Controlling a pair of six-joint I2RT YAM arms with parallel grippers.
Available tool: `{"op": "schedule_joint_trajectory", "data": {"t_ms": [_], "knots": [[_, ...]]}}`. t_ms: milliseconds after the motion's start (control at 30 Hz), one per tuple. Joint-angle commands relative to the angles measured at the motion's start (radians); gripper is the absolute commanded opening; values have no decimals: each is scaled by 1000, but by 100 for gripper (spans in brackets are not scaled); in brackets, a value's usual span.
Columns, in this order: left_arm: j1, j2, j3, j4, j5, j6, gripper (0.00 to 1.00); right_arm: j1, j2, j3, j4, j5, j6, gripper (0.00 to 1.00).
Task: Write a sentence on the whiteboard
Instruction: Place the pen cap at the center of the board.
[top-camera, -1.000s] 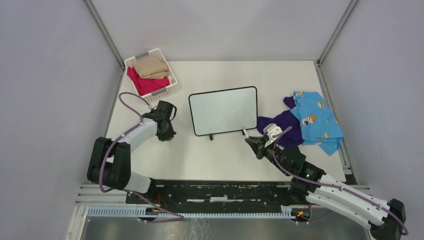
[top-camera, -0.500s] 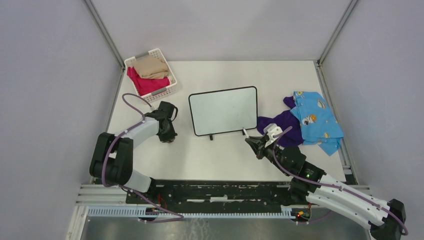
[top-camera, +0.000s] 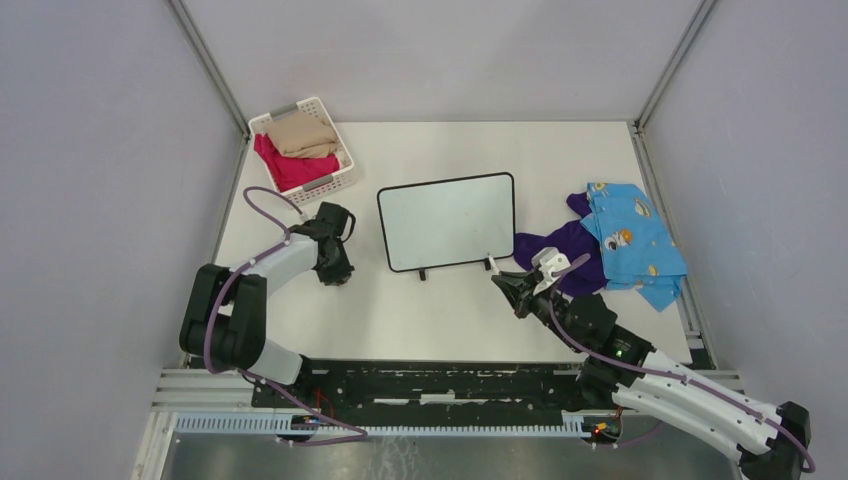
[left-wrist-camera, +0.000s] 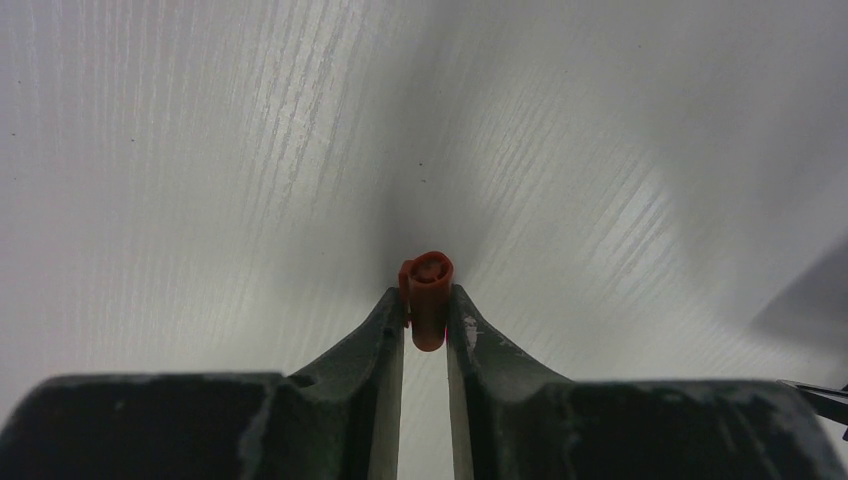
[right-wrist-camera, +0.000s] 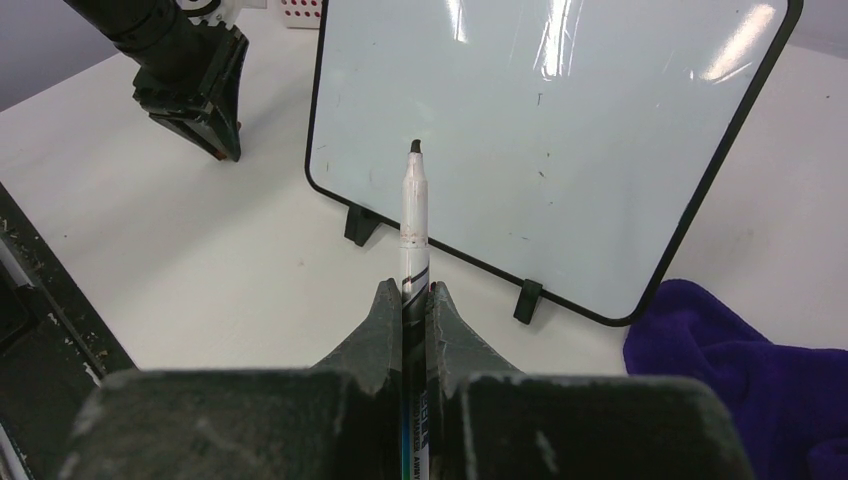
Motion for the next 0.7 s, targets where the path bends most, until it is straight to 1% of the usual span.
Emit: {"op": "schedule_joint_trajectory", "data": {"t_ms": [0, 333, 667], "knots": [[4, 36, -5, 32, 21, -36, 28, 2, -16, -4, 45, 8, 4, 0], [4, 41, -2, 33, 27, -28, 32, 2, -26, -6, 39, 16, 5, 0], [4, 27, 1, 25, 11, -33, 34, 3, -42, -8, 30, 16, 10, 0]]}}
